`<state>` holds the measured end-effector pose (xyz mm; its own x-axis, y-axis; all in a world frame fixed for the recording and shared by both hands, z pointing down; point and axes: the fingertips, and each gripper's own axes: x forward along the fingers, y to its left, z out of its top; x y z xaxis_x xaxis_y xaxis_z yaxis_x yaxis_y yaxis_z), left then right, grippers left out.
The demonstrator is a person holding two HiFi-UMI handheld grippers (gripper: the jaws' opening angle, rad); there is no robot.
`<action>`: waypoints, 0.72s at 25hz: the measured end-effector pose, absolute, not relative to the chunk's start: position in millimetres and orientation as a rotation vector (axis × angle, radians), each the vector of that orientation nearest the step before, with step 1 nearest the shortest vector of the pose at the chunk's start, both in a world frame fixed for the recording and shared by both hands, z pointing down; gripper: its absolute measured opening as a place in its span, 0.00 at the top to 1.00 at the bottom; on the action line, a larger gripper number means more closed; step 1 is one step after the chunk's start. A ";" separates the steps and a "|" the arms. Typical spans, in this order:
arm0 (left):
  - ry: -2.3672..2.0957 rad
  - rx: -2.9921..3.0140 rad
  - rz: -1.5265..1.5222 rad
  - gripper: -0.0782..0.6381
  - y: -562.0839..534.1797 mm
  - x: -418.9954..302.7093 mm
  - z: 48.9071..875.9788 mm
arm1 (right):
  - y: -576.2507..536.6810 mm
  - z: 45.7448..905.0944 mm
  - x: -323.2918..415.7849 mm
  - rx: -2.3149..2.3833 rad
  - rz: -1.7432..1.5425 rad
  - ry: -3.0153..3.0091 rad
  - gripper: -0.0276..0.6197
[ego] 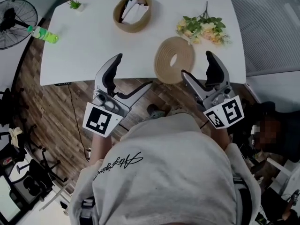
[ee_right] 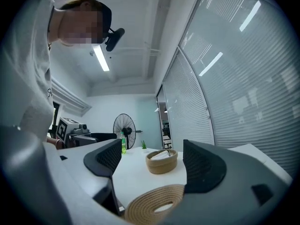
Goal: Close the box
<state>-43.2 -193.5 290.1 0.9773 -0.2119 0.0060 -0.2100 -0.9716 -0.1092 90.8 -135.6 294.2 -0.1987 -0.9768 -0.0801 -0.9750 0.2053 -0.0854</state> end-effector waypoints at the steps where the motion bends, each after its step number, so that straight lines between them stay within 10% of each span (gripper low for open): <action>1: 0.302 -3.024 -0.029 0.30 -192.4 -38.9 292.1 | -132.7 295.8 93.2 -1.910 -0.034 2.349 0.35; 18: -0.019 -3.064 -0.299 0.25 -186.3 10.8 364.1 | -125.0 369.4 110.4 -1.903 -0.228 2.580 0.21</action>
<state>10.8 -186.3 364.1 0.9811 0.0060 0.1933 0.0183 -0.9979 -0.0617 110.4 -125.0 369.4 -0.2970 -0.9442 0.1421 -0.9545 0.2896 -0.0707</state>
